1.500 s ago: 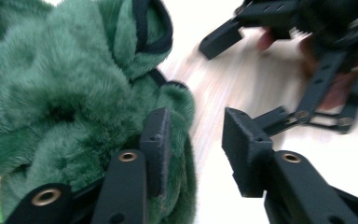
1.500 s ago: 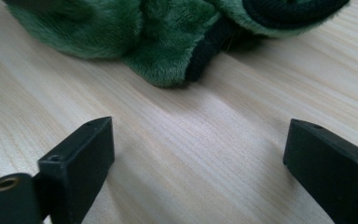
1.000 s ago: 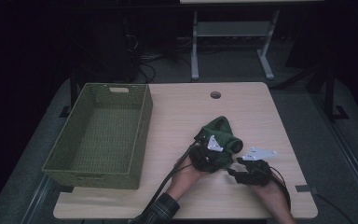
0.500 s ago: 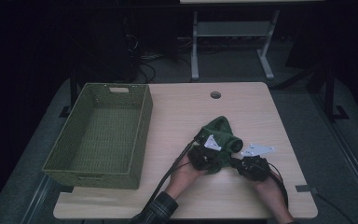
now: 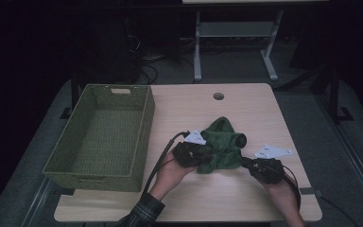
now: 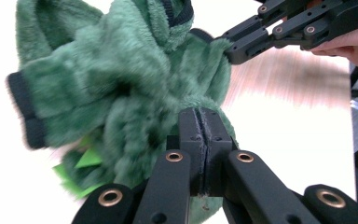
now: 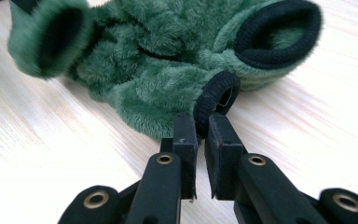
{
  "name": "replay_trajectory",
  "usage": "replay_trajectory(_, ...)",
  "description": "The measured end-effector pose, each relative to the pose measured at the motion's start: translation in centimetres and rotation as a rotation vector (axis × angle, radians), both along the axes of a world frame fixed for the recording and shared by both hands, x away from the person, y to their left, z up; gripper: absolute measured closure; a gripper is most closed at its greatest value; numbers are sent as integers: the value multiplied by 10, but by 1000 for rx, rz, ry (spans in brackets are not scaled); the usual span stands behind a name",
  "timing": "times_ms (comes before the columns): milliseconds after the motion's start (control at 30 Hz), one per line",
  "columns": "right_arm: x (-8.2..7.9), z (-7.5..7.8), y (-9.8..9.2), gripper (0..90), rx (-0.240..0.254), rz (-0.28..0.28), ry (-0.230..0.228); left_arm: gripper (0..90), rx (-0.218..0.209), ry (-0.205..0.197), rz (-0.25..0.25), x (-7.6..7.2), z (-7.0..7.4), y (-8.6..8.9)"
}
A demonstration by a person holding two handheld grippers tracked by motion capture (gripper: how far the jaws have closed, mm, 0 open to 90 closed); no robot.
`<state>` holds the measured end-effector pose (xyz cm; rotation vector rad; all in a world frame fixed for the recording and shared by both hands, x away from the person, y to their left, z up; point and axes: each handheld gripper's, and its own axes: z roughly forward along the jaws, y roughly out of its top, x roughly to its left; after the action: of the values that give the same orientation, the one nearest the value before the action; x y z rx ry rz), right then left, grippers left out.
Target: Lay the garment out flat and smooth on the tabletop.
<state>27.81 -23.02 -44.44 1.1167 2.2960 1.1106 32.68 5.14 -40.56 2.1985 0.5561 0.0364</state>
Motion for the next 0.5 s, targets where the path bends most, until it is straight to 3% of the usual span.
replay_trajectory(267, -8, 8, -17, 828, 1, -32, -30, 891, -14, -2, 32, 0, 4, 23)
replay_trajectory(500, -19, 12, -37, 828, 6, -83, -32, 892, -12, 11, 64, 1, -1, 38)
